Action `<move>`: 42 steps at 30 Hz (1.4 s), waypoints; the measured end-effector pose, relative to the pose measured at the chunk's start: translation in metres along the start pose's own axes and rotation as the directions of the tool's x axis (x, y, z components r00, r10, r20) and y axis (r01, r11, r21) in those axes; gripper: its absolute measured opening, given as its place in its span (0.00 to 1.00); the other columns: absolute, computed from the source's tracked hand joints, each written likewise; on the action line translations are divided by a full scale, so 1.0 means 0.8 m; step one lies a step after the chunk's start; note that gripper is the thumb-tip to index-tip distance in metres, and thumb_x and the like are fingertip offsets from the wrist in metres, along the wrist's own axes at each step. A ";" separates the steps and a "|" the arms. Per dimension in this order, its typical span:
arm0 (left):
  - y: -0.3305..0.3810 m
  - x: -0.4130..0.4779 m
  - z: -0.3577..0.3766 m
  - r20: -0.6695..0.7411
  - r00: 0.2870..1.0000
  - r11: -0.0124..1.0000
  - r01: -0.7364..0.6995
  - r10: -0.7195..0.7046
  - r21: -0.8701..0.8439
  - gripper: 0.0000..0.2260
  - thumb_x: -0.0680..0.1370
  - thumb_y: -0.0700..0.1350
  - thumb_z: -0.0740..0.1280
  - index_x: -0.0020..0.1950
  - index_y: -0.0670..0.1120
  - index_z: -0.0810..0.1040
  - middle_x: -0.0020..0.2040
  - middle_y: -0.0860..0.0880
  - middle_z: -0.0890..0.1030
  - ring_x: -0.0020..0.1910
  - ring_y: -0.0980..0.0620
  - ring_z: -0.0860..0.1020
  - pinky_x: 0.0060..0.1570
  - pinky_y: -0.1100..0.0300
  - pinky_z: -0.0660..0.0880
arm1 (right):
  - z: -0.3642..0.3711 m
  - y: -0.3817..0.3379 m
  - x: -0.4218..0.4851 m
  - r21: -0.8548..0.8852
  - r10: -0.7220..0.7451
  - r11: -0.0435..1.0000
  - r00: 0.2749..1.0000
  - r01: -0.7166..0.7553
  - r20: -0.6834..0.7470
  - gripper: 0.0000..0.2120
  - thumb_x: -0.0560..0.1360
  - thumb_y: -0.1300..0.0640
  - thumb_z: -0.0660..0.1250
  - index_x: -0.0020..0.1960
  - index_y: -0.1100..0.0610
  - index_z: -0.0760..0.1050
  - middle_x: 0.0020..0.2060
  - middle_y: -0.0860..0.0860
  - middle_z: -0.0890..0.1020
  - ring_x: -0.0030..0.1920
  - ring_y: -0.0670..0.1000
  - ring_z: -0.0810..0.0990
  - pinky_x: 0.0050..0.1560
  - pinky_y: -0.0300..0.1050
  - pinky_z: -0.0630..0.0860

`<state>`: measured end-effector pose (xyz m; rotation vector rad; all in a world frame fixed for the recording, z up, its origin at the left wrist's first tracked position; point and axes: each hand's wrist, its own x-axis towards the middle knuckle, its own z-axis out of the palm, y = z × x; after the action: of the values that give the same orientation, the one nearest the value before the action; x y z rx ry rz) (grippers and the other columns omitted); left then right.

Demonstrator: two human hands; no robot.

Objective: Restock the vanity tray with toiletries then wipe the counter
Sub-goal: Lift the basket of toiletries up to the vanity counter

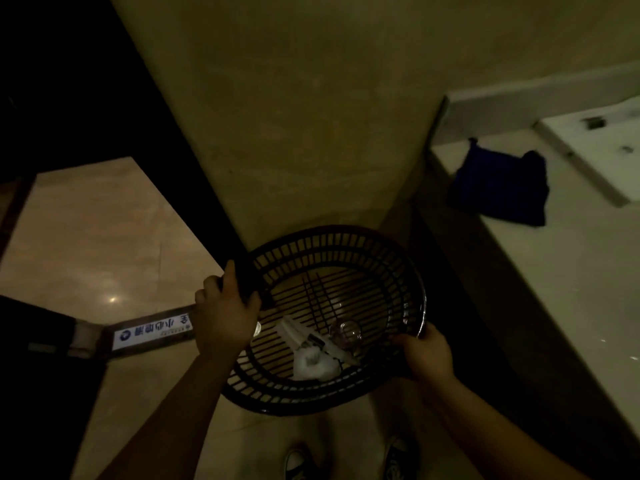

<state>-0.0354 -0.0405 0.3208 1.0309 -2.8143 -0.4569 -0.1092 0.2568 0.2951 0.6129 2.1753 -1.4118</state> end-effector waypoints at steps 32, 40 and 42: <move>0.300 -0.023 -0.367 -0.534 0.765 0.933 -0.296 0.361 0.207 0.27 0.79 0.65 0.51 0.53 0.43 0.74 0.42 0.39 0.79 0.37 0.38 0.77 0.31 0.56 0.65 | -0.320 -0.263 -0.148 0.284 -0.563 0.782 0.824 0.555 -0.062 0.11 0.71 0.67 0.67 0.49 0.54 0.79 0.35 0.56 0.86 0.33 0.62 0.86 0.29 0.51 0.81; 0.404 0.008 -0.328 -0.518 0.774 0.929 -0.337 0.365 0.151 0.28 0.78 0.66 0.51 0.59 0.43 0.73 0.47 0.38 0.80 0.42 0.38 0.78 0.38 0.52 0.67 | -0.405 -0.293 -0.094 0.279 -0.556 0.770 0.818 0.573 -0.147 0.10 0.71 0.66 0.67 0.49 0.55 0.78 0.41 0.63 0.84 0.34 0.63 0.86 0.32 0.54 0.83; 0.422 0.018 -0.316 -0.486 0.790 0.926 -0.347 0.374 0.149 0.29 0.78 0.66 0.50 0.60 0.43 0.72 0.47 0.38 0.80 0.42 0.38 0.78 0.38 0.52 0.67 | -0.417 -0.296 -0.080 0.274 -0.541 0.777 0.824 0.567 -0.170 0.10 0.71 0.66 0.68 0.49 0.55 0.78 0.40 0.63 0.85 0.34 0.62 0.86 0.32 0.53 0.83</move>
<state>-0.2016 0.1336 0.6670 0.4884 -2.4528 -0.0493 -0.2489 0.4699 0.6217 0.1113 2.3222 -2.1032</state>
